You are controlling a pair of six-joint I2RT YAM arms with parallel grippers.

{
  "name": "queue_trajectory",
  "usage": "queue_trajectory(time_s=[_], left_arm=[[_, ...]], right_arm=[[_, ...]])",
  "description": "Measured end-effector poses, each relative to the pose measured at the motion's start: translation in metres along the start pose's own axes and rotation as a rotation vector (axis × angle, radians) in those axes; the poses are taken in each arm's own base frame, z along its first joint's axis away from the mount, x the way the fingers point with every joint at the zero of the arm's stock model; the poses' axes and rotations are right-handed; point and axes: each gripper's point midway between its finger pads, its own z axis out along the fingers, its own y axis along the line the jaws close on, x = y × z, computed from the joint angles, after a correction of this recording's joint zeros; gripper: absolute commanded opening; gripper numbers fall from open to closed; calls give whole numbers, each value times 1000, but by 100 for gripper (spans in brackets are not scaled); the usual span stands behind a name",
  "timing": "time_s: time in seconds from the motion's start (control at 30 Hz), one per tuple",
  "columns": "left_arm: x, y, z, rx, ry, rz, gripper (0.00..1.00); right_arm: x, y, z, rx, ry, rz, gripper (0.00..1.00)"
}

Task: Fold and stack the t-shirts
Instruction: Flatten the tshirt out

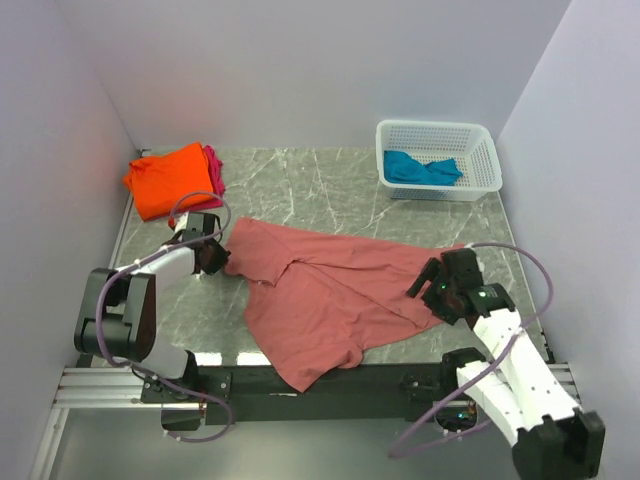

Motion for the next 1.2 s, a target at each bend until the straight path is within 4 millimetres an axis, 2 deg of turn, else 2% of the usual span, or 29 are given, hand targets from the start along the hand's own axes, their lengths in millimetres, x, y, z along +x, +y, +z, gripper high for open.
queue_trajectory(time_s=[0.1,0.2,0.3,0.5,0.57,0.83,1.2], left_arm=[[2,8,-8,-17,-1,-1,1],[-1,9,-15,-17,-15,-3,1],[-5,9,-20,-18,-33,-5,1],[-7,11,-24,-23,-42,-5,1],[-6,12,-24,-28,-39,-4,1],[-7,17,-27,-48,-48,-2,1],[-13,16,-34,-42,-76,-6,1]], right_arm=[[20,2,7,30,66,-27,84],[32,-10,14,76,102,-10,82],[40,-21,21,122,125,-2,73],[50,-31,34,167,158,-2,68],[53,-34,38,173,163,-1,63],[45,-26,44,143,126,8,42],[43,-26,39,132,107,9,42]])
